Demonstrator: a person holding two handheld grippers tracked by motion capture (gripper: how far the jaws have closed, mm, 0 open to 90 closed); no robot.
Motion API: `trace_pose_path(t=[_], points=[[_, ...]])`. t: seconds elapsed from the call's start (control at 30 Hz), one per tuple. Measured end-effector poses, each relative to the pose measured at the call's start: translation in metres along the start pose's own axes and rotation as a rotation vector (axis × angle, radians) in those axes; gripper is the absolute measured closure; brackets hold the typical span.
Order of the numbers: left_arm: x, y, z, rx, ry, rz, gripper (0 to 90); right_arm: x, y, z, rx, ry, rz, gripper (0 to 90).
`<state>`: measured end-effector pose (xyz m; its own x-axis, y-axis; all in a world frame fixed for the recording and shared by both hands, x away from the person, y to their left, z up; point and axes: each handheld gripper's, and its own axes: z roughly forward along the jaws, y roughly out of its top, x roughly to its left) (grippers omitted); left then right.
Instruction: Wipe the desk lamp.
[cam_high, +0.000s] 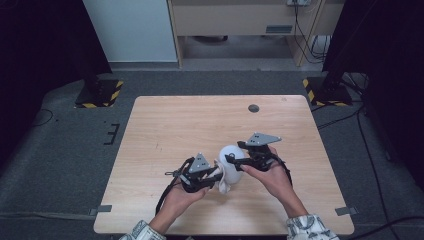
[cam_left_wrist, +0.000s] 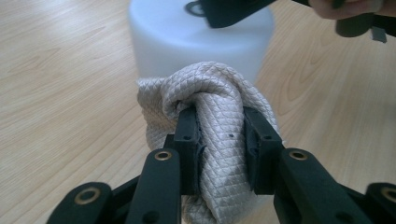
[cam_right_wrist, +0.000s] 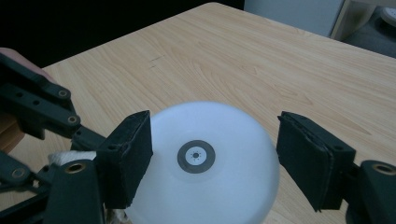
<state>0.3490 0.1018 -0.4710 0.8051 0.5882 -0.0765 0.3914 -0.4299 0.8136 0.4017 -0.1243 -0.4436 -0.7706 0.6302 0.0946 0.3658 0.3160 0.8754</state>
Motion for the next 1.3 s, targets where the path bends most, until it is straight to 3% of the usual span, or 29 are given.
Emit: trace_pose_path(t=[0.27,0.37,0.5,0.63,0.77,0.97,1.07,1.17,1.3], points=[[0.011,-0.012,0.015,0.061,0.020,-0.017,69.2,-0.001,-0.001,0.000,-0.002,-0.001,0.017,26.0],[0.014,-0.012,0.015,0.057,0.024,-0.021,69.1,0.000,-0.002,-0.001,-0.005,-0.001,0.014,22.4],[0.013,-0.011,0.011,0.038,0.027,-0.025,69.1,0.000,-0.004,-0.009,-0.001,-0.008,0.009,24.1],[0.008,-0.005,0.006,0.013,0.019,-0.016,69.1,0.000,-0.006,-0.013,0.003,-0.011,0.004,28.0],[-0.005,-0.001,0.004,0.003,-0.008,0.005,69.3,-0.002,-0.006,-0.012,-0.001,-0.011,0.011,30.1],[-0.017,-0.007,0.022,0.061,-0.031,0.055,69.3,-0.001,-0.005,-0.011,-0.001,-0.021,0.008,30.5],[-0.015,-0.012,0.028,0.085,-0.034,0.046,69.3,-0.001,-0.004,-0.011,0.000,-0.023,0.007,30.6],[-0.017,-0.008,0.023,0.061,-0.032,0.045,69.3,-0.001,-0.004,-0.010,0.000,-0.027,0.007,30.6],[-0.020,0.005,0.007,-0.024,-0.033,0.032,69.3,-0.001,-0.004,-0.010,0.000,-0.027,0.006,30.6]])
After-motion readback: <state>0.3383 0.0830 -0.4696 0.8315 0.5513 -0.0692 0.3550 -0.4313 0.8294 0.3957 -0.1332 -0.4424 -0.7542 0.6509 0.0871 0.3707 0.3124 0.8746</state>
